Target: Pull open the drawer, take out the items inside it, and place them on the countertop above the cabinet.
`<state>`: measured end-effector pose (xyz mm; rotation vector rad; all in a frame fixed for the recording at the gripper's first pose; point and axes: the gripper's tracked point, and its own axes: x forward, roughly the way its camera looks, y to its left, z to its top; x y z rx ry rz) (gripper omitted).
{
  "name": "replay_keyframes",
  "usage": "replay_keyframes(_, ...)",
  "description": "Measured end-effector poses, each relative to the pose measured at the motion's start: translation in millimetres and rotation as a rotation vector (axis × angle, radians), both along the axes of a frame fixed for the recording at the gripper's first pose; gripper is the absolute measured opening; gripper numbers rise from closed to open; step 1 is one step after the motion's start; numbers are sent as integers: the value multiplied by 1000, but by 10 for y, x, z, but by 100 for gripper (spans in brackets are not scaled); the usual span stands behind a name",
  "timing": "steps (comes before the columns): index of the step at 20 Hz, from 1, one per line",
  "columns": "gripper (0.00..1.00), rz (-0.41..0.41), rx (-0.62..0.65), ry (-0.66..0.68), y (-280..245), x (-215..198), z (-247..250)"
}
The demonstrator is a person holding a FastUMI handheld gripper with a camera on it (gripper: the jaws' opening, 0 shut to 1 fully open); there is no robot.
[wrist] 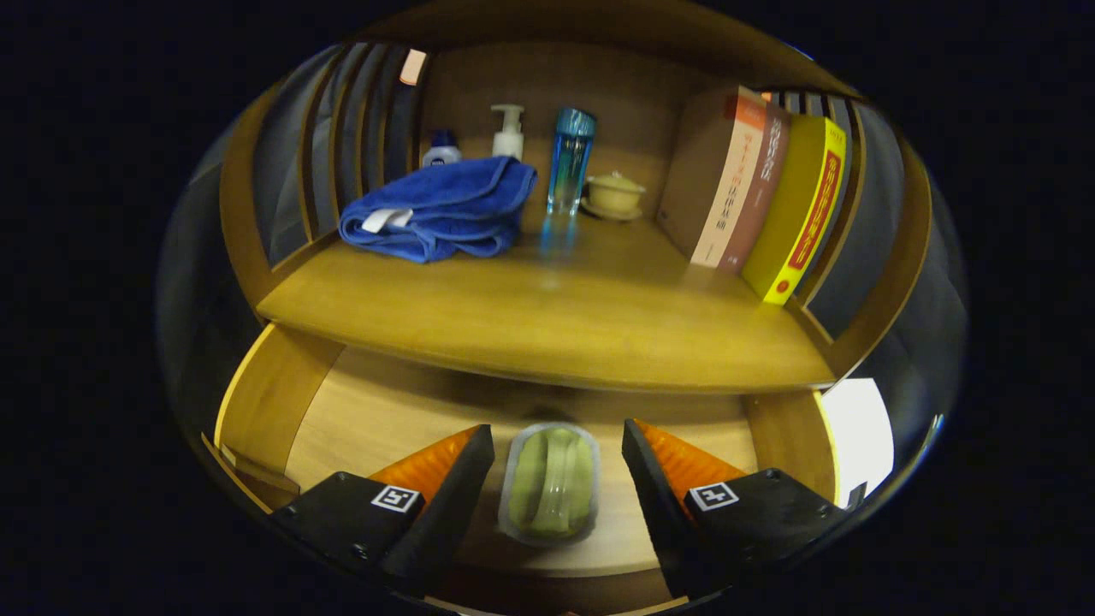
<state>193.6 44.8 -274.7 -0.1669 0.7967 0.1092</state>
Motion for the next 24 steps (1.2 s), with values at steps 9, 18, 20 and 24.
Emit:
replay_keyframes(9,86,-23,-3,160,-56,-178,-477)
replay_keyframes(18,14,-37,65,165,-53,-280,-495)
replay_keyframes(20,14,-34,89,128,-25,-293,-377)
replay_keyframes(24,13,-12,104,-55,11,-208,213)
